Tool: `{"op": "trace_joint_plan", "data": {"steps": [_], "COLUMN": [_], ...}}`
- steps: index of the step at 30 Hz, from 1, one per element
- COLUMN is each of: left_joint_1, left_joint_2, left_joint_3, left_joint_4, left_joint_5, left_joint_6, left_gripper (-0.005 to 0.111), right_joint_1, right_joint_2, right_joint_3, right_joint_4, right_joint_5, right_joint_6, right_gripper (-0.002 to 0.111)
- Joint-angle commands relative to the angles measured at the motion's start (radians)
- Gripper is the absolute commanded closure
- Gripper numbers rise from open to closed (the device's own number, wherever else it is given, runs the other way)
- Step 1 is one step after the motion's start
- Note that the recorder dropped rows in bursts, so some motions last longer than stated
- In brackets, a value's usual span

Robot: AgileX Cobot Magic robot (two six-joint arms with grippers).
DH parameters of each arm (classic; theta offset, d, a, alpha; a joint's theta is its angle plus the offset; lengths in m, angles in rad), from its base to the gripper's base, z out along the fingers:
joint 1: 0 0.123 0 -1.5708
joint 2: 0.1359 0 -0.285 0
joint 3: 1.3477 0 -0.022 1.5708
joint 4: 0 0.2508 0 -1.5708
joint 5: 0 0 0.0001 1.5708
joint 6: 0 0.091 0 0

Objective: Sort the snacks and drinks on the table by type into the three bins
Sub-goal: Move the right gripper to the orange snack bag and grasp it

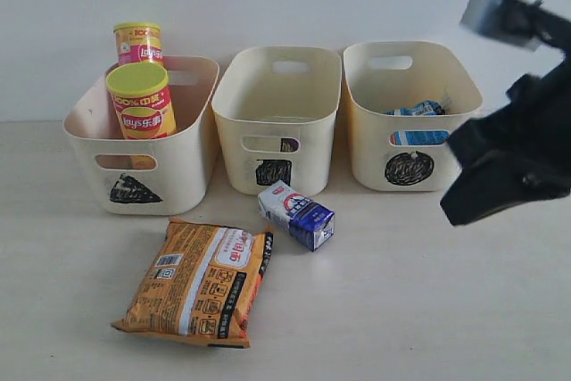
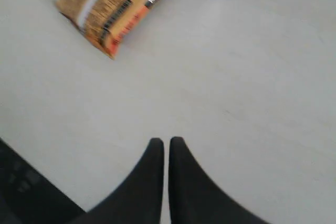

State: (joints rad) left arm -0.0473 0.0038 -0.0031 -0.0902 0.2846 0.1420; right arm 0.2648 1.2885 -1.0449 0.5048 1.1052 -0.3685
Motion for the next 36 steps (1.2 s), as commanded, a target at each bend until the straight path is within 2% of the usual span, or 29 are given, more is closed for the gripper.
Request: {"op": "trace_joint_plan", "data": {"steps": [1,10,12,14,16,17,19,20,28,36], "left_joint_1": [0.003,0.003,0.003,0.003,0.003,0.003,0.003,0.003,0.003,0.003], "left_joint_2": [-0.004,-0.004,-0.004,-0.004,-0.004,-0.004,-0.004,-0.004,-0.004,-0.004], "left_joint_3": [0.003,0.003,0.003,0.003,0.003,0.003,0.003,0.003,0.003,0.003], "left_joint_4": [0.0,0.0,0.0,0.0,0.0,0.0,0.0,0.0,0.0,0.0], "left_joint_5": [-0.005,-0.005,-0.005,-0.005,-0.005,-0.005,-0.005,-0.005,-0.002,-0.002], "left_joint_6": [-0.007,-0.007,-0.007,-0.007,-0.007,-0.007,-0.007,-0.007,-0.007,-0.007], "left_gripper": [0.102,0.102,0.102,0.102,0.102,0.102,0.102,0.102,0.102,0.102], "right_joint_1": [0.132,0.174,0.174,0.174,0.174,0.174,0.174,0.174,0.183,0.26], "right_joint_2": [0.078,0.301,0.36,0.416,0.462,0.49,0.529,0.55,0.698,0.797], "right_joint_3": [-0.011,-0.011,-0.011,-0.011,-0.011,-0.011,-0.011,-0.011,-0.011,-0.016], "right_joint_4": [-0.161,0.408,0.469,0.526,0.567,0.598,0.648,0.682,0.967,1.041], "right_joint_5": [-0.096,-0.312,-0.325,-0.327,-0.339,-0.347,-0.374,-0.384,-0.394,-0.471], "right_joint_6": [0.165,-0.057,-0.072,-0.098,-0.102,-0.104,-0.106,-0.116,-0.301,-0.365], "right_gripper": [0.108,0.108,0.1,0.081,0.055,0.036,0.016,0.012,0.015,0.015]}}
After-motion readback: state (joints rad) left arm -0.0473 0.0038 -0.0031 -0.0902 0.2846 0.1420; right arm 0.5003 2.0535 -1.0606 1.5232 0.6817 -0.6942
